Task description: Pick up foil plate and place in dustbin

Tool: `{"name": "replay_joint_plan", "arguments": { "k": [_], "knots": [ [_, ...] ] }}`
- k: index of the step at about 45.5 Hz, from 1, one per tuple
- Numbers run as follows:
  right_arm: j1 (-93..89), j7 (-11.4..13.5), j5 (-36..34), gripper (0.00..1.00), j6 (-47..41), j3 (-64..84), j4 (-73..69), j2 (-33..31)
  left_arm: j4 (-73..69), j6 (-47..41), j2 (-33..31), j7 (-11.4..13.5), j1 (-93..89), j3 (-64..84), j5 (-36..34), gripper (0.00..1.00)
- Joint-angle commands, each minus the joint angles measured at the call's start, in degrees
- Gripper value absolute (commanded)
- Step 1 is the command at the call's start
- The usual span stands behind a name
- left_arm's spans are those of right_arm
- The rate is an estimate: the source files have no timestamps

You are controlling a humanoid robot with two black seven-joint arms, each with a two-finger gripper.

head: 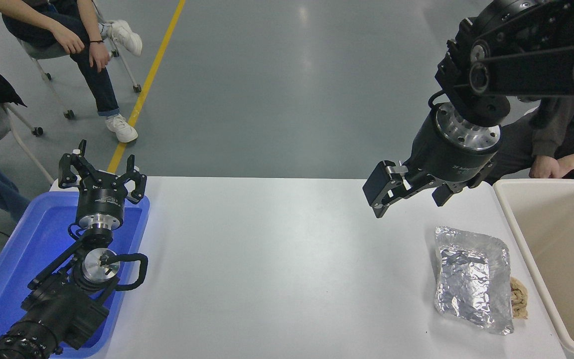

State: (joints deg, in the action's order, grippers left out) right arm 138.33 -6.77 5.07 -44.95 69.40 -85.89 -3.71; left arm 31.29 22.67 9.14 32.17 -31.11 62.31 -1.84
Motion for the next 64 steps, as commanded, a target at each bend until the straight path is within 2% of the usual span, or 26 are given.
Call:
{"name": "replay_joint_plan", "arguments": {
  "k": [1, 11, 22, 27, 41, 48, 64],
  "knots": [
    [-3.5, 0.0, 0.2, 1.0, -0.05, -0.4, 2.83, -0.25, 0.0, 0.0, 0.0, 0.0, 0.0, 0.17, 0.0, 0.99],
    [-6.75, 0.0, 0.38, 1.0, 0.04, -0.41, 5.29, -0.34, -0.01, 0.0, 0.0, 0.0, 0.0, 0.09, 0.0, 0.99],
    [-14.66, 0.0, 4.33, 1.0, 9.09, 1.96, 6.52, -1.91, 0.08, 0.0, 0.0, 0.0, 0.0, 0.09, 0.0, 0.99],
    [-17.91, 0.0, 8.1, 1.0, 9.88, 3.11, 6.61, -7.88, 0.08, 0.0, 0.0, 0.0, 0.0, 0.09, 0.0, 0.99],
    [-32.58, 0.0, 27.09, 1.0, 13.74, 1.53, 13.02, -28.62, -0.01, 0.0, 0.0, 0.0, 0.0, 0.0, 0.0, 0.99],
    [-47.5, 0.0, 33.15, 1.0, 18.66, -6.27, 19.78, -36.01, -0.01, 0.0, 0.0, 0.0, 0.0, 0.0, 0.0, 0.99],
    [-65.29, 0.62, 33.69, 1.0, 26.58, -19.04, 27.17, -34.7, -0.01, 0.0, 0.0, 0.0, 0.0, 0.0, 0.0, 0.99]
  ]
}}
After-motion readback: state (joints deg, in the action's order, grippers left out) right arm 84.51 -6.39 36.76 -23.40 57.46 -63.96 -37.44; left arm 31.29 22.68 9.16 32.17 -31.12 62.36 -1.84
